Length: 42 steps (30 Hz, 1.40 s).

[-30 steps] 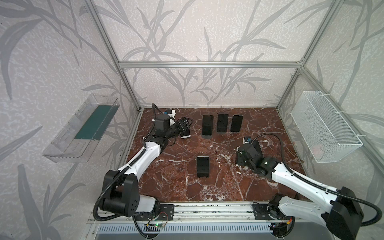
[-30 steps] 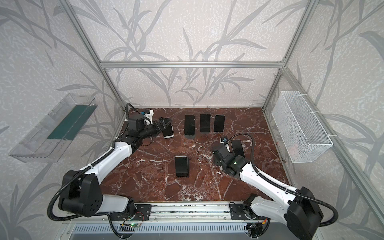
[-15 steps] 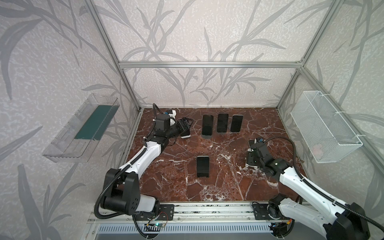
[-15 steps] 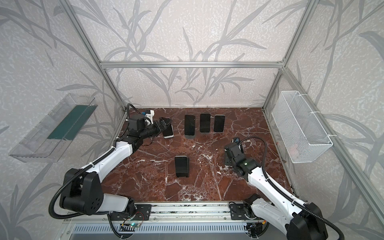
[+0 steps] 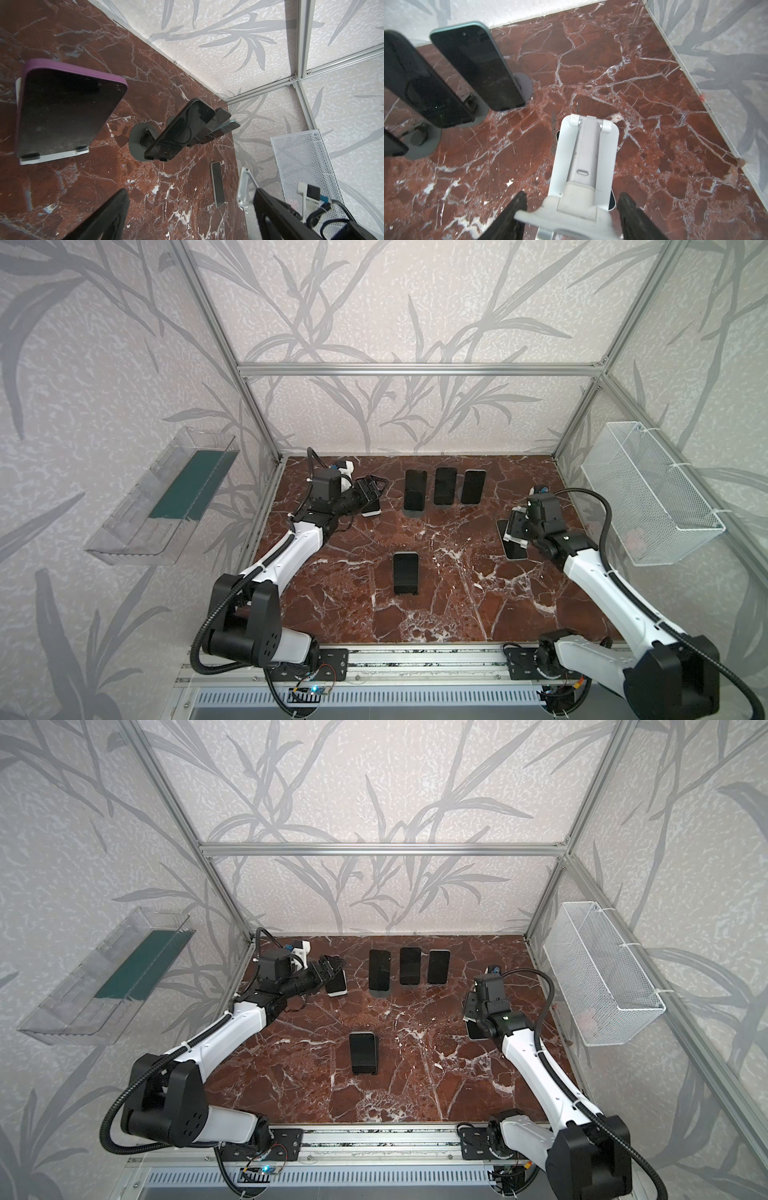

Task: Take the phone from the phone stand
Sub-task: 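Lift the white stand and carry it farther from the robot, then set the white stand upright near the back wall and release it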

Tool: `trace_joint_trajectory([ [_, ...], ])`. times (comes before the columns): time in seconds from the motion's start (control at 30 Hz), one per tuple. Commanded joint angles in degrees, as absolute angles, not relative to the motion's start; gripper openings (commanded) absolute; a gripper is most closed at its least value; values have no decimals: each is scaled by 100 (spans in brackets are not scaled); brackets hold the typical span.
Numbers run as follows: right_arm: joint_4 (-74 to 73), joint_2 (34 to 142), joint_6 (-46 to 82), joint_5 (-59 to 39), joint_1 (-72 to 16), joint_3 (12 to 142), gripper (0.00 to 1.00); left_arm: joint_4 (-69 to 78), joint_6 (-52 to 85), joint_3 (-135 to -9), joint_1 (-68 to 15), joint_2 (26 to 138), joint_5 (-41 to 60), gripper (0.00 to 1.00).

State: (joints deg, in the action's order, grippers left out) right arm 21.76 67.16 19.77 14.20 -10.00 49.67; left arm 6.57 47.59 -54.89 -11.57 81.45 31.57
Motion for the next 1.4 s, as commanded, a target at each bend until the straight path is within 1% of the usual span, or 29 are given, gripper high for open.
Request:
trace_joint_trajectory([
  [0.0, 1459, 7256, 1663, 1070, -791, 5455, 54, 817, 4827, -5450, -1160, 8104, 3254, 94],
  [0.1, 1039, 7949, 1398, 896, -668, 5850, 54, 874, 4897, -5454, -1160, 8068, 3319, 94],
  [0.2, 714, 8762, 814, 455, -498, 6416, 54, 927, 4932, -5445, -1158, 8003, 3385, 94],
  [0.27, 750, 9287, 353, 286, -397, 6960, 54, 1034, 4970, -5388, -1160, 7911, 3365, 94],
  [0.4, 926, 10218, 62, -242, -99, 7734, 54, 1194, 4976, -5311, -1153, 7786, 3338, 94],
  [0.47, 1181, 10632, -94, -670, 52, 8091, 54, 1185, 5020, -5331, -1144, 7770, 3391, 94],
  [0.57, 1491, 11141, -431, -878, 181, 8560, 53, 1230, 5045, -5361, -1149, 7770, 3544, 94],
  [0.7, 1598, 11560, -709, -1067, 298, 8816, 53, 1272, 5059, -5354, -1151, 7812, 3580, 94],
  [0.87, 1820, 12018, -669, -1435, 289, 9178, 53, 1568, 5305, -5268, -1151, 7848, 3693, 94],
  [1.03, 1859, 12089, -646, -1478, 246, 9156, 54, 1717, 5439, -5289, -1151, 7875, 3863, 94],
  [1.13, 1827, 12068, -670, -1416, 246, 8999, 58, 1781, 5467, -5261, -1156, 7851, 3879, 94],
  [1.2, 1848, 12045, -661, -1385, 246, 8931, 62, 1793, 5467, -5260, -1151, 7848, 3877, 94],
  [1.23, 1888, 12024, -619, -1313, 246, 8921, 65, 1793, 5467, -5256, -1153, 7861, 3884, 94],
  [1.3, 1942, 11920, -475, -1049, 246, 8904, 76, 1808, 5481, -5256, -1151, 7895, 3901, 94],
  [1.37, 1967, 11744, -248, -851, 263, 8875, 82, 1866, 5502, -5252, -1151, 7934, 3930, 94],
])
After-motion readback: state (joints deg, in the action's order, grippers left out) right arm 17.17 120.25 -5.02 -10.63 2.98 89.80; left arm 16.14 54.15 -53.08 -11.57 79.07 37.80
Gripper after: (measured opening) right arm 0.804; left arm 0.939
